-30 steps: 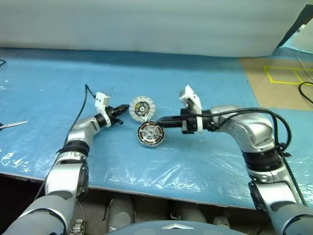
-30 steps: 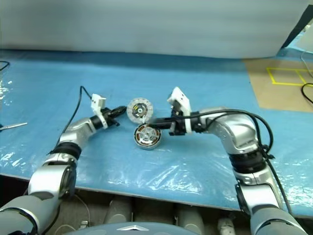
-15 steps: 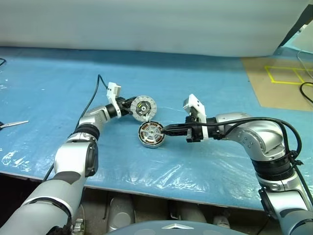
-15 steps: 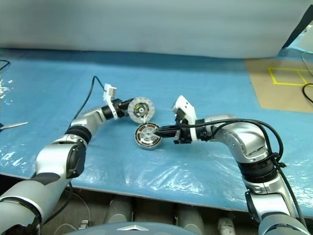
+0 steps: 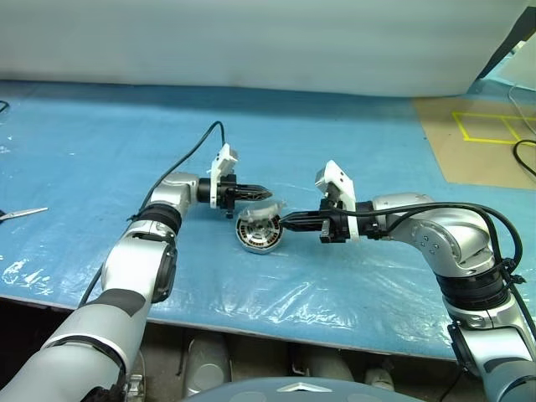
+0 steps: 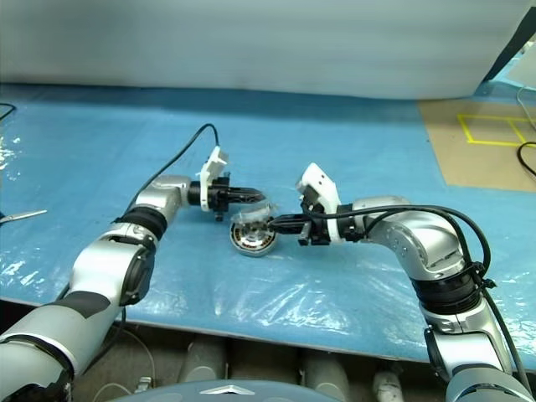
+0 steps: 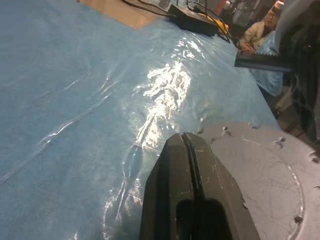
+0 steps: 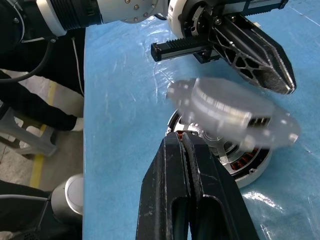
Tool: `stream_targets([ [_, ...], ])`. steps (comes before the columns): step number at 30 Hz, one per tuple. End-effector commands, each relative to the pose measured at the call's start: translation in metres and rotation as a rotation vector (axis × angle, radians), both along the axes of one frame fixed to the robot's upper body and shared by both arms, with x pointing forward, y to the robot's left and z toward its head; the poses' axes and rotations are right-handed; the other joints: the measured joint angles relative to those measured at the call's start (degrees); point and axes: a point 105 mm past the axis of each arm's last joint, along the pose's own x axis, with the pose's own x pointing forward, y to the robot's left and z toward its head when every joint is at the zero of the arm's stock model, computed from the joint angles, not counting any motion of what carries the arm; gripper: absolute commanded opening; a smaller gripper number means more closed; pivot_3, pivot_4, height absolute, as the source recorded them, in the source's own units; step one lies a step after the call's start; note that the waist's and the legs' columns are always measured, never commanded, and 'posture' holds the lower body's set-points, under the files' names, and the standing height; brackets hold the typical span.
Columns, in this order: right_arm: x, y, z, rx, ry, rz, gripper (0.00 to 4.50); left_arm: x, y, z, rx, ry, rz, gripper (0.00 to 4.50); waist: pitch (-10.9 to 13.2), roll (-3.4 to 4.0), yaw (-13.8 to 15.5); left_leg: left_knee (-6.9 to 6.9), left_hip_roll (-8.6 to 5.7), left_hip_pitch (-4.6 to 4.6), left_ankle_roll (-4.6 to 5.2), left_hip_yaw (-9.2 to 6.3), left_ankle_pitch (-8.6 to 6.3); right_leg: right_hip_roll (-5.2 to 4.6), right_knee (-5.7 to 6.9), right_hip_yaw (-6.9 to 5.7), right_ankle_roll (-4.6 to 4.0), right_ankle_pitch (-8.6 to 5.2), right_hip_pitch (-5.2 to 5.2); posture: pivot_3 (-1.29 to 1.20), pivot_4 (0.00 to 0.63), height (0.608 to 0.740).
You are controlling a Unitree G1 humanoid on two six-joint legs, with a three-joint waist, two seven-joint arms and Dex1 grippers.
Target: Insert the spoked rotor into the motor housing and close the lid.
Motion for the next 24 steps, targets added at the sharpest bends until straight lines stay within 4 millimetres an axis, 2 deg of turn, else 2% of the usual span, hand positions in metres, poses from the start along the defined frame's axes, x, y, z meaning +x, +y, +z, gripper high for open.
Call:
stream_targets([
  [1,0.001,0.0,0.009,0.018,-0.037,0.004,0.0,-0.013,0.003,-0.007,0.087,-0.078,-0.107,0.02,0.0,0.0,0.0,0.0,0.0,0.0,0.0,0.0,0.0,0.0,0.0,0.0,0.0,0.0,0.0,0.0,0.15,0.74],
  [5,0.004,0.002,0.007,0.019,-0.04,-0.003,0.0,-0.037,0.007,-0.021,0.162,-0.097,-0.215,0.02,0.0,0.02,-0.1,-0.08,0.07,0.03,0.0,0.01,0.0,0.02,0.01,-0.04,-0.02,-0.01,-0.01,0.0,0.15,0.74],
  [9,0.006,0.004,0.007,0.027,-0.045,-0.001,0.0,-0.062,0.021,-0.032,0.239,-0.149,-0.313,0.02,0.0,0.07,-0.2,-0.17,0.08,0.12,-0.01,0.07,-0.01,0.02,0.02,-0.03,-0.05,-0.03,-0.01,0.0,0.15,0.74],
  [14,0.009,0.008,0.008,0.025,-0.079,0.03,0.0,-0.057,0.022,0.004,0.048,-0.185,-0.183,0.02,0.0,0.12,-0.2,-0.14,0.07,0.05,0.0,0.11,0.0,0.0,-0.01,-0.03,-0.26,-0.16,-0.02,0.0,0.15,0.74],
  [19,0.014,0.016,0.012,0.044,-0.122,0.063,0.0,-0.056,0.028,0.04,-0.161,-0.251,0.069,0.02,0.0,0.12,-0.8,-0.14,0.08,0.04,0.0,0.11,0.0,0.02,0.0,-0.02,-0.25,-0.15,-0.03,0.0,0.15,0.74],
  [21,0.015,0.019,0.013,0.054,-0.126,0.074,0.0,-0.06,0.033,0.047,-0.204,-0.235,0.143,0.02,0.0,0.13,-1.0,-0.2,0.12,0.04,-0.01,0.12,0.0,0.07,-0.01,-0.02,-0.24,-0.14,-0.04,0.0,0.15,0.74],
  [24,0.018,0.024,0.014,0.066,-0.13,0.09,0.0,-0.077,0.04,0.043,-0.216,-0.205,0.221,0.02,0.0,0.14,-1.6,-0.22,0.17,0.03,-0.01,0.13,0.0,0.11,0.0,-0.04,-0.15,-0.09,-0.12,0.0,0.15,0.74],
])
